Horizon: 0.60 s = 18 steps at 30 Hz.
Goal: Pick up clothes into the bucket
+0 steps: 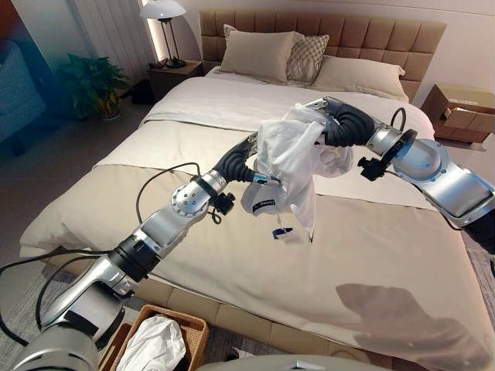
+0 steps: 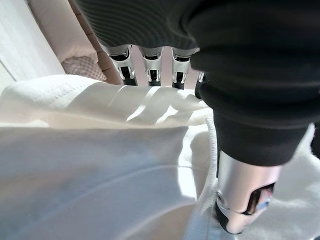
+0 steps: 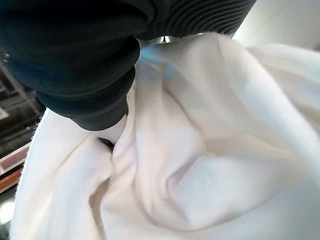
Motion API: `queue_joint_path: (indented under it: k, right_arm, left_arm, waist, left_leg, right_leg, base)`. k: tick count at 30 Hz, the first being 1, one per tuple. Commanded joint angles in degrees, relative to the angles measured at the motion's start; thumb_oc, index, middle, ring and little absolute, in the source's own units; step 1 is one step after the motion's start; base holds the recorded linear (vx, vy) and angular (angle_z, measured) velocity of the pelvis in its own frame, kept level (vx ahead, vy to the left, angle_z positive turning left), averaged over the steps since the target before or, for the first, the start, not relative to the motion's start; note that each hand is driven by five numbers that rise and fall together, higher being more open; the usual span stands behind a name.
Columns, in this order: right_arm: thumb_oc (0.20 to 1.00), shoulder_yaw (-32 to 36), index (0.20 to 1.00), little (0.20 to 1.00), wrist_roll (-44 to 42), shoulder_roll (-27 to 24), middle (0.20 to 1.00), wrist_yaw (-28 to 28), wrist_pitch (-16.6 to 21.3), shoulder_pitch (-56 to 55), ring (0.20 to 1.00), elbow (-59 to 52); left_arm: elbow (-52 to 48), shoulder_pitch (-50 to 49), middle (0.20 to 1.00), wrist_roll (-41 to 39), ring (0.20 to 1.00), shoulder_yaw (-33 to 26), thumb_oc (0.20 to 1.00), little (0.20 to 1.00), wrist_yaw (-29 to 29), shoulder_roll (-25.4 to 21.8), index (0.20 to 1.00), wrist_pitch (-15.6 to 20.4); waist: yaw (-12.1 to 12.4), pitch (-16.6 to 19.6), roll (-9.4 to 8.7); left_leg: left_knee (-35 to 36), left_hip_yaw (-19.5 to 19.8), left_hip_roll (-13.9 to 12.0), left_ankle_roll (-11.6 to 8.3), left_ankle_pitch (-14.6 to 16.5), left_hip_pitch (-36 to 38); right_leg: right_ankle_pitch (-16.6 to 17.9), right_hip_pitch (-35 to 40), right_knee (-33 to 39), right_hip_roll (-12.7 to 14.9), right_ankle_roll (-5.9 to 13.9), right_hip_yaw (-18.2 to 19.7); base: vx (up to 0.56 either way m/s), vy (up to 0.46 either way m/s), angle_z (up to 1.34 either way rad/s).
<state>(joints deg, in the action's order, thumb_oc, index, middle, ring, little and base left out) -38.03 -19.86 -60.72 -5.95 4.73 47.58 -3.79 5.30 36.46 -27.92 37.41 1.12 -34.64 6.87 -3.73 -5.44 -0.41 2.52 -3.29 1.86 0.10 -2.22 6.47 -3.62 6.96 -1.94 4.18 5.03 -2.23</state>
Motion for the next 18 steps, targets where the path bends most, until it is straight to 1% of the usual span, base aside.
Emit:
queue_joint_path:
  k: [1, 4, 6, 7, 8, 10, 14, 16, 17, 18]
  right_arm:
    - [0.200, -0.3, 0.200, 0.200, -2.4, 0.7, 0.200, 0.4, 2.5, 4.4, 0.200, -2.0]
    - [0.200, -0.4, 0.200, 0.200, -2.9, 1.3, 0.200, 0.2, 2.2, 4.2, 0.200, -2.5]
    - [0.200, -0.6, 0.200, 0.200, -2.8, 1.2, 0.200, 0.4, 2.3, 4.3, 0.200, -2.4]
    - [0.200, -1.1, 0.200, 0.200, -3.3, 1.3, 0.200, 0.4, 2.5, 4.6, 0.200, -2.4]
    - [0.200, -1.1, 0.200, 0.200, -3.3, 1.3, 0.200, 0.4, 2.5, 4.6, 0.200, -2.4]
    - [0.200, -1.5, 0.200, 0.200, -3.9, 1.1, 0.200, 0.5, 2.7, 4.7, 0.200, -2.1]
    - [0.200, -2.6, 0.200, 0.200, -4.8, 1.1, 0.200, 0.7, 3.2, 5.2, 0.200, -1.6]
    - [0.200, -3.6, 0.200, 0.200, -5.4, 1.5, 0.200, 0.8, 3.6, 5.6, 0.200, -1.0]
    - [0.200, -3.7, 0.200, 0.200, -5.4, 1.5, 0.200, 0.8, 3.6, 5.6, 0.200, -1.0]
    - [0.200, -4.1, 0.200, 0.200, -5.4, 1.7, 0.200, 0.7, 3.7, 5.7, 0.200, -0.6]
  left_arm:
    - [4.8, 6.2, 1.000, -2.5, 1.000, 3.2, 1.000, 1.000, -1.2, 2.8, 1.000, 1.0]
    - [4.0, 8.0, 1.000, -4.9, 1.000, 4.6, 1.000, 1.000, -0.8, 3.3, 1.000, 0.7]
    - [2.8, 9.4, 1.000, -7.4, 1.000, 6.2, 1.000, 1.000, 0.0, 2.8, 1.000, 0.6]
    - [1.7, 12.0, 1.000, -10.6, 1.000, 9.1, 1.000, 1.000, 1.6, 1.0, 1.000, 0.5]
    - [1.7, 12.0, 1.000, -10.6, 1.000, 9.1, 1.000, 1.000, 1.6, 1.0, 1.000, 0.5]
    - [-0.3, 14.3, 1.000, -14.4, 1.000, 11.9, 1.000, 1.000, 3.3, -2.1, 1.000, 0.2]
    - [-2.8, 17.1, 1.000, -23.0, 1.000, 16.5, 1.000, 1.000, 6.6, -6.4, 1.000, -0.9]
    - [-3.9, 17.9, 1.000, -29.2, 1.000, 19.0, 1.000, 1.000, 9.8, -8.8, 1.000, -2.4]
    - [-3.9, 17.9, 1.000, -29.2, 1.000, 19.0, 1.000, 1.000, 9.8, -8.9, 1.000, -2.4]
    - [-4.5, 18.3, 1.000, -31.1, 1.000, 20.1, 1.000, 1.000, 11.4, -9.9, 1.000, -3.4]
  waist:
    - [1.2, 3.7, -2.42]
    - [1.2, 3.5, -2.48]
    - [1.3, 3.3, -2.49]
    - [1.2, 3.2, -2.40]
    - [1.2, 3.2, -2.43]
    - [1.3, 3.3, -2.27]
    - [1.2, 3.6, -2.03]
    - [1.1, 3.9, -1.80]
    - [1.1, 3.9, -1.81]
    - [1.0, 4.1, -1.72]
  left_leg:
    - [-4.8, 1.6, -0.5, -1.54, 4.1, -2.1]
    - [-4.9, 2.0, -0.4, -1.60, 4.0, -2.4]
    - [-5.1, 2.2, -0.4, -1.72, 3.9, -2.6]
    - [-5.1, 2.3, -0.4, -1.89, 3.7, -2.7]
    - [-5.1, 2.4, -0.4, -1.89, 3.7, -2.7]
    - [-5.0, 2.5, -0.4, -2.04, 3.5, -3.0]
    - [-4.8, 2.7, -0.5, -2.33, 3.3, -3.0]
    - [-4.7, 2.8, -0.4, -2.47, 3.2, -2.9]
    - [-4.7, 2.8, -0.4, -2.47, 3.2, -2.9]
    - [-4.6, 2.7, -0.4, -2.50, 3.2, -2.8]
  right_leg:
    - [2.9, -3.0, -1.0, 2.1, 1.90, -2.2]
    - [2.9, -2.9, -1.0, 2.2, 1.84, -2.6]
    - [2.9, -2.8, -1.0, 2.3, 1.82, -2.9]
    - [3.0, -2.7, -0.9, 2.4, 1.88, -3.4]
    - [3.0, -2.7, -0.9, 2.4, 1.88, -3.4]
    - [3.2, -2.7, -0.7, 2.4, 1.90, -3.8]
    - [3.4, -2.6, -0.4, 2.5, 2.03, -4.4]
    - [3.6, -2.5, -0.3, 2.6, 2.13, -4.5]
    - [3.6, -2.5, -0.3, 2.6, 2.13, -4.5]
    - [3.6, -2.4, -0.2, 2.6, 2.16, -4.5]
  base:
    - [-0.02, 0.007, 0.05]
    - [-0.02, 0.005, 0.06]
    - [-0.02, 0.002, 0.11]
    - [-0.02, 0.004, 0.16]
    - [-0.03, 0.002, 0.17]
    - [-0.01, 0.000, 0.12]
    - [0.00, 0.003, 0.09]
    - [0.00, 0.009, 0.11]
    - [0.01, 0.008, 0.10]
    - [0.01, 0.002, 0.05]
